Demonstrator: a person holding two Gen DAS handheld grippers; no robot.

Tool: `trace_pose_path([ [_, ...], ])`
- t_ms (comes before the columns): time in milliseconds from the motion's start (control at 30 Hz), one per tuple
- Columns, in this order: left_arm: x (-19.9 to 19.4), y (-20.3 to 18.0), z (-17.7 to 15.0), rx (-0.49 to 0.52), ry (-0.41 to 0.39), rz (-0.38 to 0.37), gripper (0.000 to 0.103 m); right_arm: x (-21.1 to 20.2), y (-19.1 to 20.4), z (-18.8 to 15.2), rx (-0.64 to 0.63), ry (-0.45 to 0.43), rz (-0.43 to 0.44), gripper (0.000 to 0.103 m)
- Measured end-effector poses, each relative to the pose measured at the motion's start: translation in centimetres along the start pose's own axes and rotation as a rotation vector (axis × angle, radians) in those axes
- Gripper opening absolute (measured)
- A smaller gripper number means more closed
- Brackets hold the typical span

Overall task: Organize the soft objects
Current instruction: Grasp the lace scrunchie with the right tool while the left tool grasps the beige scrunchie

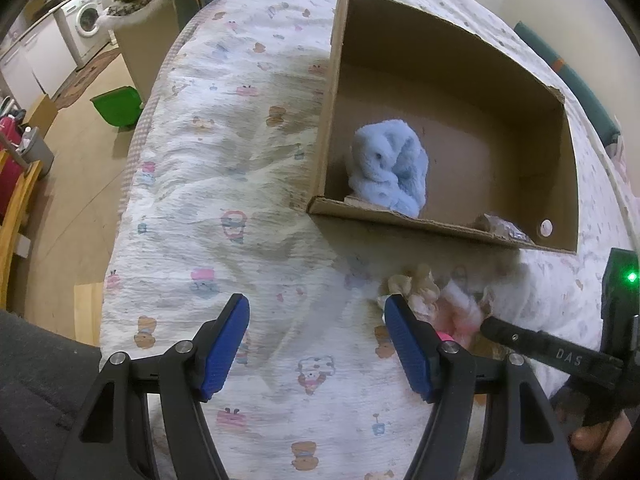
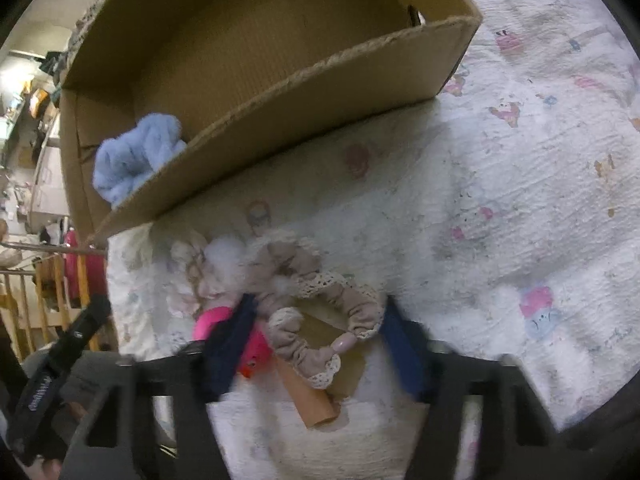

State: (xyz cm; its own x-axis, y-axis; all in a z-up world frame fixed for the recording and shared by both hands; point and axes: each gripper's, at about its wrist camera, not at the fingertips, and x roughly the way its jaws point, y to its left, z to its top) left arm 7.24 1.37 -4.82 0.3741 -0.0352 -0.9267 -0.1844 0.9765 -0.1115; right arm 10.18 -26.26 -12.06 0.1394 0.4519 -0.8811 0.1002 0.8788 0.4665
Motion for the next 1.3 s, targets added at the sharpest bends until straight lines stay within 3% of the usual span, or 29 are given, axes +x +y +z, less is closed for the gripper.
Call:
trace_pose_path([
  [133, 0.2, -0.2, -0.1, 0.012, 0.006, 0.005, 0.067, -0.8, -0.4, 0.1, 0.022, -0.023, 0.022, 0.022],
  [233, 0.3, -0.2, -0.2, 0.013, 0.007, 0.006, 0.067, -1.9, -0.2, 0.0, 0.008, -0.057, 0.035, 0.019],
  [433, 0.7, -0.2, 0.2, 0.007, 0.016, -0.033, 0.067, -5.0, -0.2, -0.8, 0.027, -0.151, 0.104, 0.019],
  [567, 1.5, -1.7, 0.4, 0.069, 0.029, -0.074, 0.067, -6.7, -0.3, -1.0, 0.023, -0.224, 0.144, 0.019],
  [833, 4.7, -5.7, -0.5, 0.207, 0.099, -0.114, 0.067, -7.5, -1.6, -0.8, 0.049, -0.213, 0.166, 0.019],
  [933, 5.7, -6.3, -0.6, 0.229, 0.101, -0.107, 0.056, -7.0, -1.5, -0.9, 0.057, -0.207, 0.165, 0.019],
  [1000, 6.5, -6.5, -0.9, 0.245, 0.117, -0.108, 0.034, -6.6, -1.3, -0.9, 0.063, -0.201, 0.163, 0.019],
  [1067, 7.0, -6.6, -1.0, 0.249, 0.139, -0.12, 0.021, -6.4, -1.1, -0.8, 0.062, -0.196, 0.162, 0.019],
  [1233, 6.1, -6.3, -1.3, 0.241, 0.125, -0.171, 0.013, -6.1, -0.7, -0.7, 0.051, -0.182, 0.165, 0.019],
  [1300, 5.9, -5.9, -1.8, 0.25, 0.124, -0.157, 0.013, -5.9, -0.5, -0.8, 0.045, -0.173, 0.164, 0.019],
])
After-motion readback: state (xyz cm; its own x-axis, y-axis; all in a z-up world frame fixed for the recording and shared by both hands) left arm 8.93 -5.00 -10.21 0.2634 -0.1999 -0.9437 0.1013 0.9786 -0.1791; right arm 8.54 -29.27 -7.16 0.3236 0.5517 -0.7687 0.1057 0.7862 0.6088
